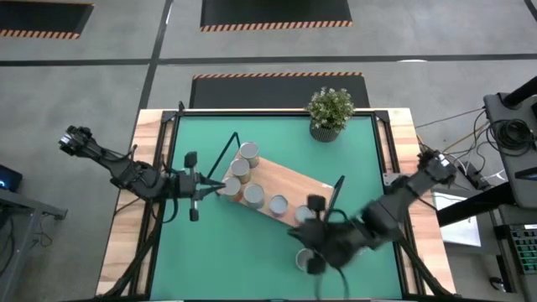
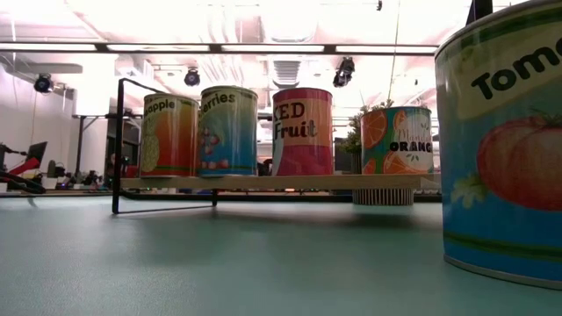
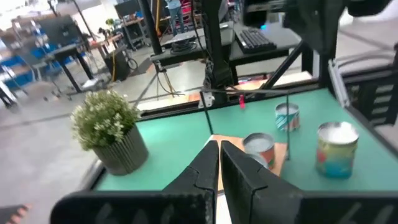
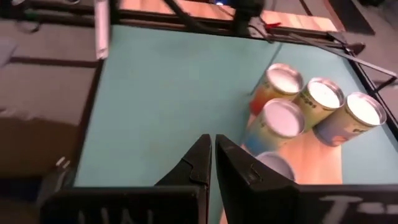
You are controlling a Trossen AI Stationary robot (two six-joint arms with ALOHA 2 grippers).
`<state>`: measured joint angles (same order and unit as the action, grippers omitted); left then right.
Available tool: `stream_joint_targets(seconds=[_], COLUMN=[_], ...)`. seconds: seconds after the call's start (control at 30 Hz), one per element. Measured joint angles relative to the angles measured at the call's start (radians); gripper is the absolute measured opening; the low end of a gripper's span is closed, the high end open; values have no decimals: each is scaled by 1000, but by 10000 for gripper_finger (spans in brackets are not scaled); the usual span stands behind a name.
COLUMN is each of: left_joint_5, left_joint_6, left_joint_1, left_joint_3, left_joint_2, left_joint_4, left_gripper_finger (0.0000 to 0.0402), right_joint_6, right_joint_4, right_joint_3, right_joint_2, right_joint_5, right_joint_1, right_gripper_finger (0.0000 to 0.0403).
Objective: Pick and place cans onto a shelf
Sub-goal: Put the canned carrots on the shelf
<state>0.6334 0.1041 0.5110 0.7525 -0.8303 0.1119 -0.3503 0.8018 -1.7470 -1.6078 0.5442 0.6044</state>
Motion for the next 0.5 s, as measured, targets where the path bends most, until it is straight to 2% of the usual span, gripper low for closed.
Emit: stream_joint_targets(seconds=[0.27, 0.4, 0.5], left_joint_5=[-24, -25, -24], left_joint_6=[-191, -201, -212], left_joint_1=[33, 76, 110], left_joint_3=[-2, 7, 48], left_joint_2=[-120, -229, -295], left_joint_4=[-68, -171, -189], left_gripper_finger=[0, 0, 0], right_joint_6=[-69, -103, -152], right_joint_4=[82, 83, 83], right_joint_3=[18, 72, 123], right_joint_2=[-4, 1, 14], right_joint_5=[103, 141, 148], right_joint_1=[202, 274, 311], right_gripper_finger=[12, 12, 12])
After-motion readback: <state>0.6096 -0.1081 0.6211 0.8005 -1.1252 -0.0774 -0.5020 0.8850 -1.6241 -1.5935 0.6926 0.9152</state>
